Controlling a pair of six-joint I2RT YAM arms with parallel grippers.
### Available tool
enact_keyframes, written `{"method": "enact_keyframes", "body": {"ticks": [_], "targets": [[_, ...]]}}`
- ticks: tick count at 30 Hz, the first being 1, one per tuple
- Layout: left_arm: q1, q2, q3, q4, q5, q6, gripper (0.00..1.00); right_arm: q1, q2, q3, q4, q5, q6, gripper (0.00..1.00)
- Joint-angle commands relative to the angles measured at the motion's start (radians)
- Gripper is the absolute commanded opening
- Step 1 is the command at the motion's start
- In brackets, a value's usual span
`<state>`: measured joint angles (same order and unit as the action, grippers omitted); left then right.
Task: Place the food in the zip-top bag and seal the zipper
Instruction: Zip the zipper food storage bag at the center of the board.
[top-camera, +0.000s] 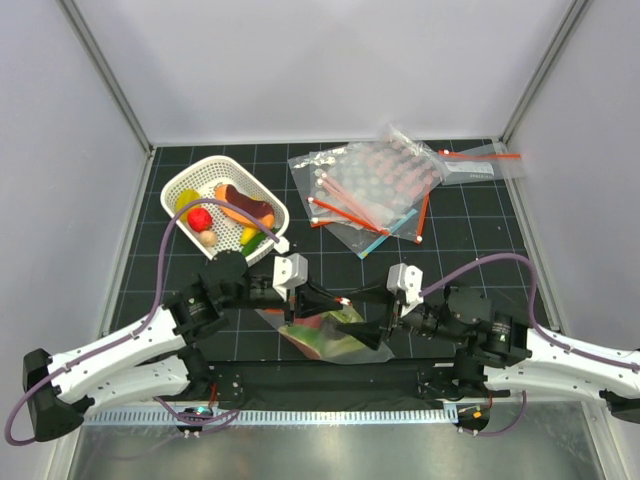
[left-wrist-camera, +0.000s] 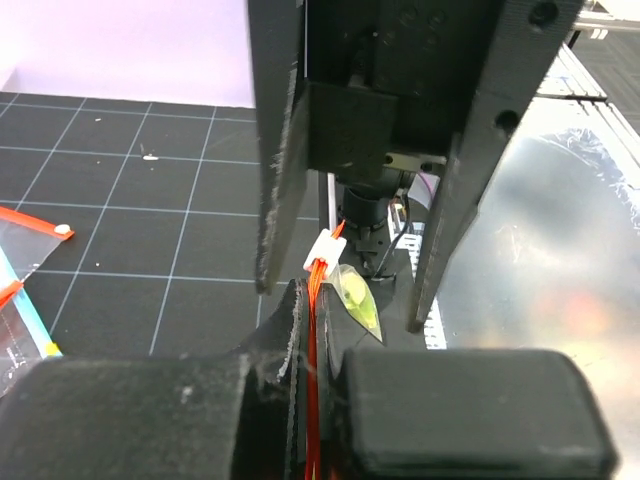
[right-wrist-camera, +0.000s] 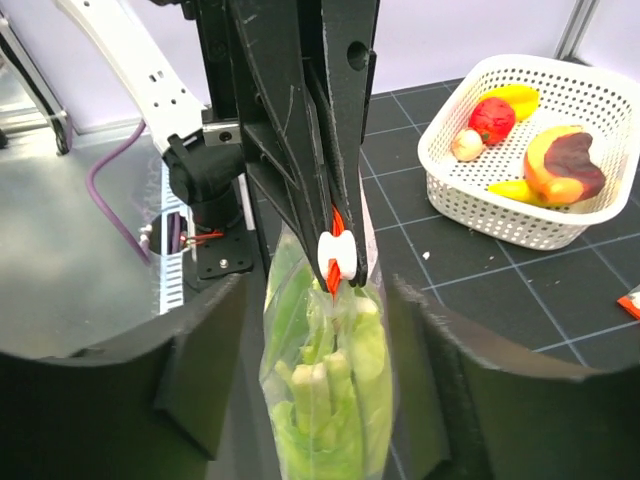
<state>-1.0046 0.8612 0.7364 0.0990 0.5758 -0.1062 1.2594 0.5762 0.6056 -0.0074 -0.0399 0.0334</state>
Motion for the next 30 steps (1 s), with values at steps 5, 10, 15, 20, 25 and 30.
{"method": "enact_keyframes", "body": {"ticks": [5, 10, 15, 20, 25, 30], "targets": [[-0.006, -0.063, 0.003, 0.113, -0.019, -0.046, 0.00, 0.000, 0.007, -0.009, 0.078, 0.006, -0.009, 0.71], [-0.006, -0.047, 0.012, 0.114, 0.012, -0.062, 0.00, 0.001, 0.045, 0.011, 0.070, 0.011, -0.006, 0.48], [-0.006, -0.039, 0.023, 0.088, 0.003, -0.050, 0.00, 0.001, 0.028, 0.006, 0.073, 0.035, 0.006, 0.18], [-0.006, -0.076, 0.000, 0.091, -0.068, -0.041, 0.00, 0.001, -0.047, -0.038, 0.110, 0.129, 0.020, 0.18], [-0.006, -0.137, -0.038, 0.134, -0.146, -0.047, 0.00, 0.003, -0.108, -0.070, 0.130, 0.184, 0.025, 0.17], [-0.006, -0.212, -0.095, 0.186, -0.237, -0.053, 0.00, 0.001, -0.087, -0.066, 0.129, 0.172, 0.022, 0.16]]}}
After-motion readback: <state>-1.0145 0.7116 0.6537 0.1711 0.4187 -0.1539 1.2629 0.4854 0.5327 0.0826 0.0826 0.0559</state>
